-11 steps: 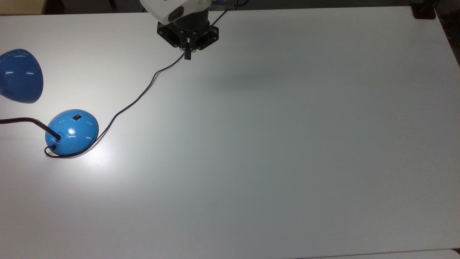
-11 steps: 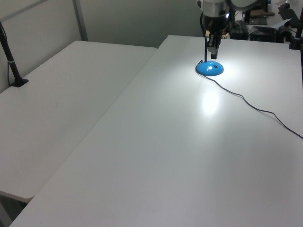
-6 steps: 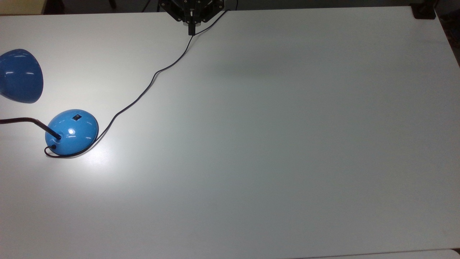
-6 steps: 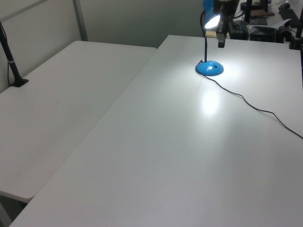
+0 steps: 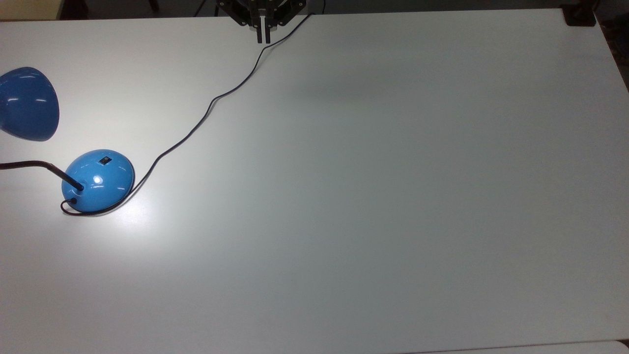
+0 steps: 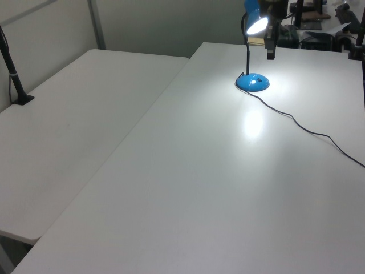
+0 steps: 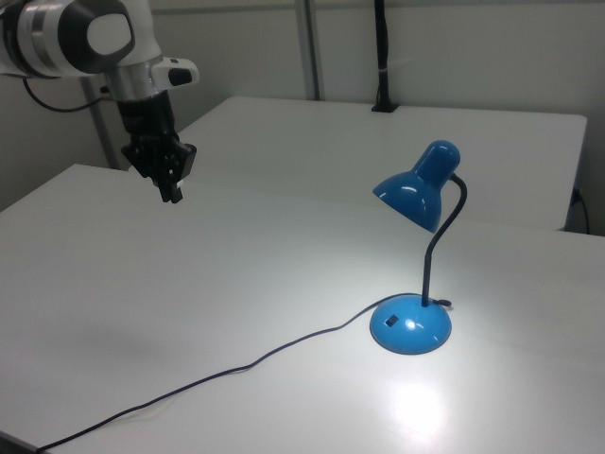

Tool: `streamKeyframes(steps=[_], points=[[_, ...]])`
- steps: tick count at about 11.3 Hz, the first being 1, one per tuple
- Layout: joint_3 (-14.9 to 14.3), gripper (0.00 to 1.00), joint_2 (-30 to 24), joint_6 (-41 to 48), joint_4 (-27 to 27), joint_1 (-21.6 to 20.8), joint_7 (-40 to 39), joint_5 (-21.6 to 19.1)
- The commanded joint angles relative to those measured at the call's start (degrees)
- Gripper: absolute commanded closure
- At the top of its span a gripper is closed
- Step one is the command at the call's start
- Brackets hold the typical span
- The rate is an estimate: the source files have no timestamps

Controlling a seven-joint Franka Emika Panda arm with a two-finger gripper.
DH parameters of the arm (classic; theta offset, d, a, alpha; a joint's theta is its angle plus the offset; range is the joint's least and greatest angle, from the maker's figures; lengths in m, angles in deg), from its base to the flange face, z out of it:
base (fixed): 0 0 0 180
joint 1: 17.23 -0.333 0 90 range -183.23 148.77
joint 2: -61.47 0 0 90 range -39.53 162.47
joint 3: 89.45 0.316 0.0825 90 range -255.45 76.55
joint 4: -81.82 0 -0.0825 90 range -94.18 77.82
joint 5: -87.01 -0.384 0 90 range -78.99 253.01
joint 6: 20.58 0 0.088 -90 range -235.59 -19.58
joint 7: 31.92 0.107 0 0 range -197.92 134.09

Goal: Turn on the lamp

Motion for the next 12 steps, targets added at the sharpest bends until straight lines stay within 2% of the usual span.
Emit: streamKeyframes(steps=[1, 2, 3, 4, 12], points=[[-0.70, 0.39, -0.73, 2.00, 0.10, -0.08, 0.07, -1.59], [-0.70, 0.29, -0.73, 1.91, 0.10, -0.08, -0.01, -1.59], [-0.70, 0.06, -0.73, 1.82, 0.10, -0.08, 0.07, -1.59], [-0.70, 0.00, -0.82, 1.82, 0.10, -0.08, 0.34, -1.41], [-0.79, 0.00, -0.82, 1.30, 0.19, 0.09, 0.43, -0.97]])
